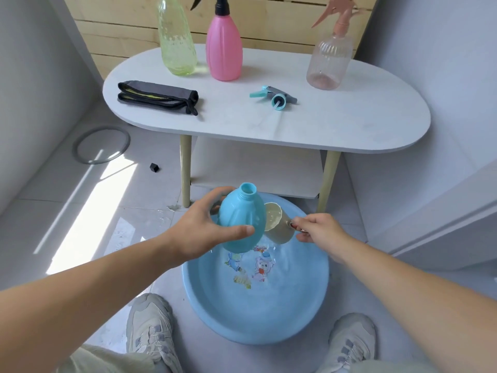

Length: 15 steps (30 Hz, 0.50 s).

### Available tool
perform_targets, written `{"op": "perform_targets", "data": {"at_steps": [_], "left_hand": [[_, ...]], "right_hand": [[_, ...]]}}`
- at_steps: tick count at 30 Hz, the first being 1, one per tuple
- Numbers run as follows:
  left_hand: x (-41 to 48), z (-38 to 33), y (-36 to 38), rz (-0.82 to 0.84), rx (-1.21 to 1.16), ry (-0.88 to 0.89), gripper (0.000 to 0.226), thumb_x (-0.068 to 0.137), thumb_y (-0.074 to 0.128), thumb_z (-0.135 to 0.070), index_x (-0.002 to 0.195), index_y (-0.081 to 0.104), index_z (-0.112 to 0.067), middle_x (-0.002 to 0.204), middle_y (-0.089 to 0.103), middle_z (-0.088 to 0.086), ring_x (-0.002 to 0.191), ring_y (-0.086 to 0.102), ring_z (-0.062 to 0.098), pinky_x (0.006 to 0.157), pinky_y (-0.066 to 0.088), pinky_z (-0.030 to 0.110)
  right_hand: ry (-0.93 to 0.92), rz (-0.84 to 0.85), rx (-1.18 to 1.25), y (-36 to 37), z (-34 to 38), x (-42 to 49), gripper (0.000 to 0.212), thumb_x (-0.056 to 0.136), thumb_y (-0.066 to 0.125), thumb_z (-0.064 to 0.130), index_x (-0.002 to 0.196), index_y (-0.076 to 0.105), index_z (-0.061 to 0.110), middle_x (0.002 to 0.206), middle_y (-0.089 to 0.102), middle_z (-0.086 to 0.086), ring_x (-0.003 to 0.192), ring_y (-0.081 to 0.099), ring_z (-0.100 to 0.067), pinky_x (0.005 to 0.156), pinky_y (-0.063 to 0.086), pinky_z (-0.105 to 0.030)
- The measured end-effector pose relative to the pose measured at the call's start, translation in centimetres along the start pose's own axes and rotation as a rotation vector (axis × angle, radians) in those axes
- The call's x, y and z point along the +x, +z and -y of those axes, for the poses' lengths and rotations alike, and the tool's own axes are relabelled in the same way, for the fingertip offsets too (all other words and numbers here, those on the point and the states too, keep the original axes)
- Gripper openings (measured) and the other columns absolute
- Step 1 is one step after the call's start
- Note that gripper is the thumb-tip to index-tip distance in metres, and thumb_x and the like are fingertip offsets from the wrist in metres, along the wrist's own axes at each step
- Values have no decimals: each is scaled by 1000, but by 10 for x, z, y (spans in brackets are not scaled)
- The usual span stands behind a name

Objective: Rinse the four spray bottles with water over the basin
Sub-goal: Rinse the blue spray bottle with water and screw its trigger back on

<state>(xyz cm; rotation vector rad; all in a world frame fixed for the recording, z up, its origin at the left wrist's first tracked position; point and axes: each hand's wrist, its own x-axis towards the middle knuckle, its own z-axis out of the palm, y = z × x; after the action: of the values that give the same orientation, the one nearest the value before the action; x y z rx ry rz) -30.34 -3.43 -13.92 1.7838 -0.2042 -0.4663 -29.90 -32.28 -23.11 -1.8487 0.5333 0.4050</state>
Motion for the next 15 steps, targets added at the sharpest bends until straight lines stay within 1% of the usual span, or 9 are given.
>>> {"op": "perform_targets", "data": {"at_steps": [1, 3, 4, 5, 8, 10, 13, 15], "left_hand": [[-1, -2, -1, -10, -8, 3, 77, 60, 93, -45, 130, 62, -39, 120, 71, -7, 116, 67, 11, 96, 60, 36], [-2, -6, -3, -20, -20, 8, 77, 60, 93, -46, 130, 62, -40, 120, 72, -8, 115, 67, 10, 96, 60, 36], [-3, -7, -4, -22, -21, 11, 76, 61, 93, -45, 130, 62, -40, 120, 72, -8, 116, 67, 10, 95, 60, 34], [-4, -10, -4, -25, -22, 19, 73, 63, 93, -42, 130, 62, -40, 119, 72, -9, 116, 66, 9, 94, 60, 32], [-7, -15, -4, -29, -37, 29, 68, 66, 92, -37, 128, 63, -41, 117, 73, -10, 116, 66, 8, 91, 59, 29], [-10, -17, -4, -31, -46, 31, 68, 65, 92, -39, 126, 63, -44, 116, 74, -11, 115, 67, 7, 90, 59, 28], [-12, -22, -2, -21, -52, 38, 71, 60, 91, -45, 125, 63, -44, 117, 74, -11, 114, 67, 5, 91, 59, 28], [-12, -26, 2, -18, -56, 46, 70, 61, 91, -42, 125, 63, -43, 117, 74, -13, 116, 67, 3, 93, 59, 29]], "right_hand": [[-28, -3, 11, -6, 11, -7, 33, 95, 66, 30, 97, 72, -2, 90, 68, 0, 83, 74, -23, 101, 53, -38], [-89, -9, 45, -20, 32, -22, 27, 97, 63, 24, 90, 72, 0, 95, 68, -7, 87, 73, -27, 84, 59, -24], [-119, -12, 65, -26, 42, -31, 25, 97, 63, 22, 85, 72, 2, 96, 68, -10, 85, 72, -27, 77, 59, -20], [-154, -14, 82, -33, 55, -40, 26, 97, 63, 20, 80, 70, 3, 95, 68, -12, 83, 72, -25, 75, 60, -19], [-243, -9, 150, -50, 83, -64, 33, 97, 62, 18, 66, 70, 11, 91, 69, -15, 80, 72, -25, 82, 61, -29], [-316, -5, 181, -59, 100, -80, 37, 97, 61, 16, 62, 71, 15, 83, 69, -12, 84, 71, -28, 87, 58, -36], [-431, -10, 210, -70, 119, -99, 30, 97, 59, 14, 70, 70, 8, 73, 67, -7, 85, 70, -30, 90, 56, -41], [-489, -23, 215, -75, 129, -107, 27, 96, 59, 15, 74, 69, 4, 73, 69, -7, 86, 71, -32, 91, 56, -43]]}}
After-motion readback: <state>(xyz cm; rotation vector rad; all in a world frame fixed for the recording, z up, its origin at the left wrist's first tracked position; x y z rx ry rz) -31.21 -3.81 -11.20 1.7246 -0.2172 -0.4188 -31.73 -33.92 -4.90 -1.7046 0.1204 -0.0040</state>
